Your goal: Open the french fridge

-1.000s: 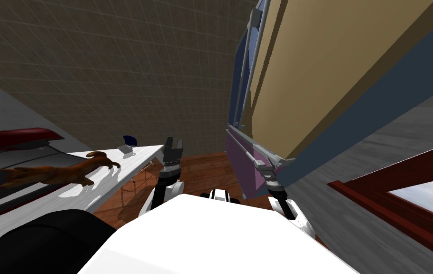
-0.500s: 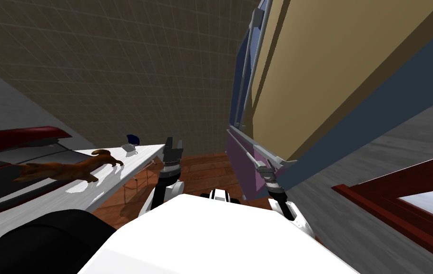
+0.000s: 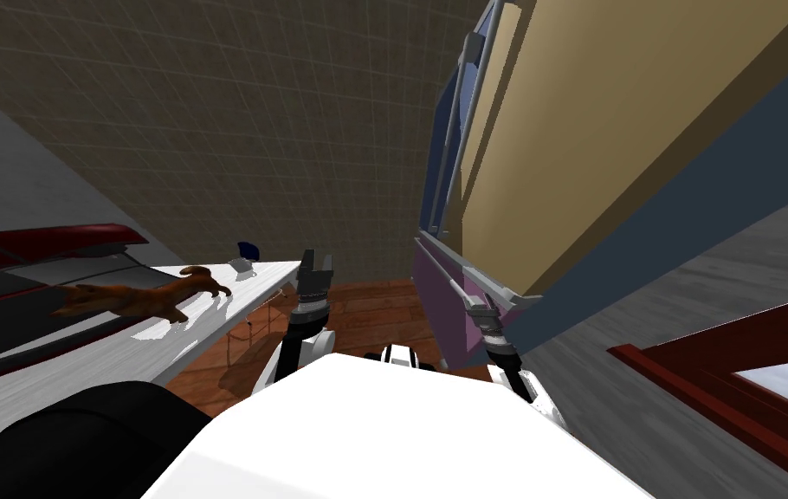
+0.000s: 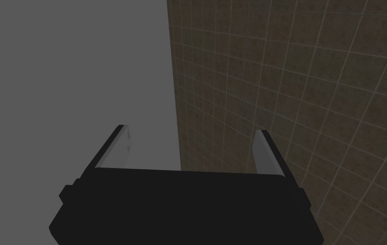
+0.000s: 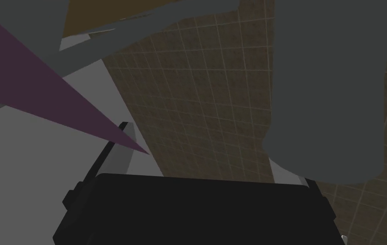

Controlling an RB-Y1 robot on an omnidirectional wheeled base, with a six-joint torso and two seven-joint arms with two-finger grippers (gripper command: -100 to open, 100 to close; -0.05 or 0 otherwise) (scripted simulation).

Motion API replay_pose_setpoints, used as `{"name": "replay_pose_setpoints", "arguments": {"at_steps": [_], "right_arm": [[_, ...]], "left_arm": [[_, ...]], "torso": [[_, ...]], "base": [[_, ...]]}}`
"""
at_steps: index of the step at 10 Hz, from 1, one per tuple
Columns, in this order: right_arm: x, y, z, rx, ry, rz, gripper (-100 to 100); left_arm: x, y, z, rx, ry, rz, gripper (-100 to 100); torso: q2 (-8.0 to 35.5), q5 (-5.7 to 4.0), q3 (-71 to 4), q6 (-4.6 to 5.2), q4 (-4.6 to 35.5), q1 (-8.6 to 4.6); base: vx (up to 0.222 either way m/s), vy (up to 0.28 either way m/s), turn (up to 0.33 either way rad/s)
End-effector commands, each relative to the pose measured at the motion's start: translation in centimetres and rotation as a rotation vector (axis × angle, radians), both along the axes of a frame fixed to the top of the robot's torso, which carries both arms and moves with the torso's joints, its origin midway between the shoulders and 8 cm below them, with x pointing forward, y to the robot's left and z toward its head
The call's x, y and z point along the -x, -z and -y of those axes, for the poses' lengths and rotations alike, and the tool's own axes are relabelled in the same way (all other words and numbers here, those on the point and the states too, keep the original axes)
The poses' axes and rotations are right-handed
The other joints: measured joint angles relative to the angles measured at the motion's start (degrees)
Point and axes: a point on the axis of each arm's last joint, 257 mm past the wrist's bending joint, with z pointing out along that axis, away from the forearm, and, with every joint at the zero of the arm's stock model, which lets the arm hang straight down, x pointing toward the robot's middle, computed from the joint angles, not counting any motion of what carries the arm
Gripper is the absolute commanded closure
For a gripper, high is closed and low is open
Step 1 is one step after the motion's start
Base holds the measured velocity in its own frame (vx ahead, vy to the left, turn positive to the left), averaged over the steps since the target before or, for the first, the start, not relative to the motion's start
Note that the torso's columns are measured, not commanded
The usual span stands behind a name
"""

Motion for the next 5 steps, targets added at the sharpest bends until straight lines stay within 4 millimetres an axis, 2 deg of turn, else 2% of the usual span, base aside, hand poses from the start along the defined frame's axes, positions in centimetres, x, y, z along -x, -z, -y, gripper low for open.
{"name": "replay_pose_setpoints", "arguments": {"at_steps": [1,2,5], "right_arm": [[0.3,1.2,0.6,0.044,0.045,-0.017,-100],[0.6,2.1,0.7,0.066,0.073,-0.023,-100],[0.9,3.0,0.8,0.113,0.116,-0.023,-100]], "left_arm": [[0.0,0.0,0.0,0.000,0.000,0.000,0],[0.0,0.0,0.0,0.000,0.000,0.000,0],[0.0,0.0,0.0,0.000,0.000,0.000,0]], "torso": [[-0.1,-0.06,-0.1,0.09,-0.1,-0.15],[-0.1,-0.06,-0.1,0.15,-0.1,-0.18],[-0.4,-0.23,-0.2,0.11,-0.2,-0.49]], "base": [[-0.001,-0.006,0.006],[0.008,-0.017,0.045],[-0.001,-0.023,0.038]]}}
